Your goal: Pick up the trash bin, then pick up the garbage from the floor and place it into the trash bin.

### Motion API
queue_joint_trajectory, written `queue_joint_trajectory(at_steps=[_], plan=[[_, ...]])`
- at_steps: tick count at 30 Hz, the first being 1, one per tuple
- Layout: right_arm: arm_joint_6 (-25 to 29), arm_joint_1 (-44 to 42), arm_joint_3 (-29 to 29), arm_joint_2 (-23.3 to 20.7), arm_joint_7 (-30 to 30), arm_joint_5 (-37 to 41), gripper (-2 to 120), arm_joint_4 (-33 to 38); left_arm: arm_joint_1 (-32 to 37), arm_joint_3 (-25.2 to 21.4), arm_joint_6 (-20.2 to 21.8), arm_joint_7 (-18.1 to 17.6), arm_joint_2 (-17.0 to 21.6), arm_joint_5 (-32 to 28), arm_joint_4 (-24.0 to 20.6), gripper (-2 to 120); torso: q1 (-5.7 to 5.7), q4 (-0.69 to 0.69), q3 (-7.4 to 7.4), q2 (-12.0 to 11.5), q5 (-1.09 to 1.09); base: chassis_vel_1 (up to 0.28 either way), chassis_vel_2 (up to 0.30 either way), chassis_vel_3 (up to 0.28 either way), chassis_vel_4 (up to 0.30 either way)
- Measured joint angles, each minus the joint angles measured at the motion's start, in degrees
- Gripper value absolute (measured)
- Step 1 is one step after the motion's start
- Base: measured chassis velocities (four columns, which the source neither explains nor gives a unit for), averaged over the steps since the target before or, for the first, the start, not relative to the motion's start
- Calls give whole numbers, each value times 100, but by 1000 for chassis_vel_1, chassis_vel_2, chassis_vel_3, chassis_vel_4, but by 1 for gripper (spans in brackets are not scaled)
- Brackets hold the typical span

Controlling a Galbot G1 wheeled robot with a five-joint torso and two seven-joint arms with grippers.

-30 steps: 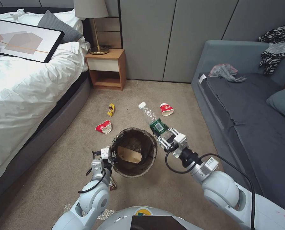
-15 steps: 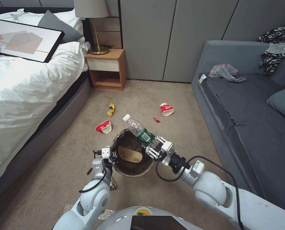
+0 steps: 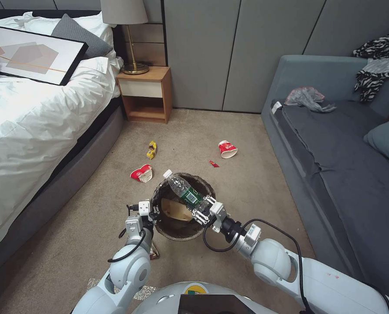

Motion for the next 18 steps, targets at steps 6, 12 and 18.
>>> queue_joint_trajectory(at_steps=[6, 12, 18], plan=[[-12, 47, -77, 65, 87, -44, 41, -66, 14, 0, -2, 1, -6, 5, -9, 0, 0, 0, 0, 0, 0, 0, 0, 0, 0], [-35, 51, -117, 97, 155, -97, 56, -84, 32, 0, -6, 2, -9, 9, -15, 0, 0, 0, 0, 0, 0, 0, 0, 0, 0], [-55, 44, -137, 164, 241, -154, 82, -116, 32, 3, -8, 2, -21, 14, -16, 0, 0, 0, 0, 0, 0, 0, 0, 0, 0]])
